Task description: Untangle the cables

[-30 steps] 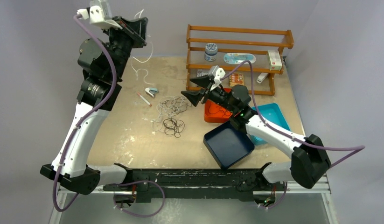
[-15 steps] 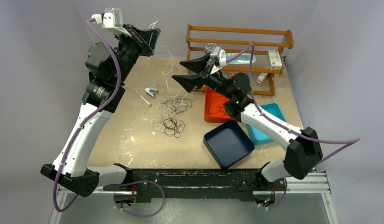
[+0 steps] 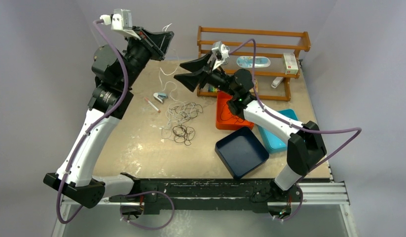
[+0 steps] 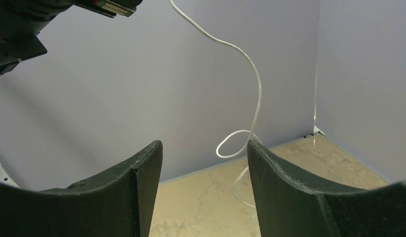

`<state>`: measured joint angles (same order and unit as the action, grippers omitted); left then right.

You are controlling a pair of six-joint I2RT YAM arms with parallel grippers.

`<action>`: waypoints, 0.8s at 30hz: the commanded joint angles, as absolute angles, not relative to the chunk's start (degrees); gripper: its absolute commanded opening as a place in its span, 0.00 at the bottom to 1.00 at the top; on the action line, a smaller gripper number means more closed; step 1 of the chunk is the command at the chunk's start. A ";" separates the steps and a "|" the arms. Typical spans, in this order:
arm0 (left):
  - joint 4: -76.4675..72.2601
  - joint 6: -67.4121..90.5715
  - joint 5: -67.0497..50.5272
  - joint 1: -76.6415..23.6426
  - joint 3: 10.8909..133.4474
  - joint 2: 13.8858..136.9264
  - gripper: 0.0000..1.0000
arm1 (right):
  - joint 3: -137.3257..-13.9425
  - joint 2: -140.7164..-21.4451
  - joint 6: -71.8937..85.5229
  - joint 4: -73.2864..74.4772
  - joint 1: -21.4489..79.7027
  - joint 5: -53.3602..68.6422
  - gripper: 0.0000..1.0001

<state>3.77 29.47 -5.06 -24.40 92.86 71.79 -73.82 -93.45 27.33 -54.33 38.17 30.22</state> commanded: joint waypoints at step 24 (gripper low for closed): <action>-0.27 31.55 -8.52 -24.30 91.37 70.52 0.00 | -77.43 -95.13 32.63 -56.16 35.60 31.42 0.16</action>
<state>2.63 30.92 -7.73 -24.40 91.88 72.10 -75.85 -96.40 32.16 -52.62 35.62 30.70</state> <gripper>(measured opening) 0.012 0.216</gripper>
